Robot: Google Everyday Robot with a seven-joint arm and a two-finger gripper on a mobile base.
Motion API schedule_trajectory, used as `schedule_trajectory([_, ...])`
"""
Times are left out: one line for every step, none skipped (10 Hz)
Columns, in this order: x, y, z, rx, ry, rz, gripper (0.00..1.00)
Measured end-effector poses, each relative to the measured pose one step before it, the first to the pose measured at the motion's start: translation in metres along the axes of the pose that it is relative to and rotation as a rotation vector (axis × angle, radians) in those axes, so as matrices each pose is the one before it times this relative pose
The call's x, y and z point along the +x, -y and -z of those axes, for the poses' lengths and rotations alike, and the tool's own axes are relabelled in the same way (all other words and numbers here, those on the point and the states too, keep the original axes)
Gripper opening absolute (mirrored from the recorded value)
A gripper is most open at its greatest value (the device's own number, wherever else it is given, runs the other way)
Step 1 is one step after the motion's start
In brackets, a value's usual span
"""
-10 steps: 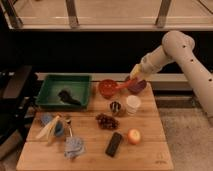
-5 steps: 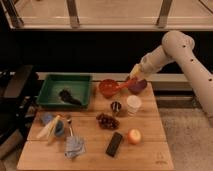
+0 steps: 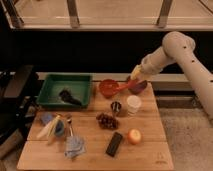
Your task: Place pepper in paper cup
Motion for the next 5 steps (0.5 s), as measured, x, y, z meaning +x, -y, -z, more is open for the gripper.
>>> schedule_trajectory([-0.00666,-0.01152,0.00636,-0.0065,-0.00089,-0.01624,0.0])
schedule_trajectory([-0.00527,-0.00881,0.00427,-0.00866,0.00116,-0.01381,0.0])
schedule_trajectory([-0.00453,-0.00946,0.00254,-0.01048,0.00301,-0.01617,0.0])
schedule_trajectory([-0.00171,-0.00516,0.00159,-0.00664,0.00101,-0.01093,0.0])
schedule_trajectory([-0.00112,-0.00948,0.00027,-0.0147,0.00271,-0.02108,0.0])
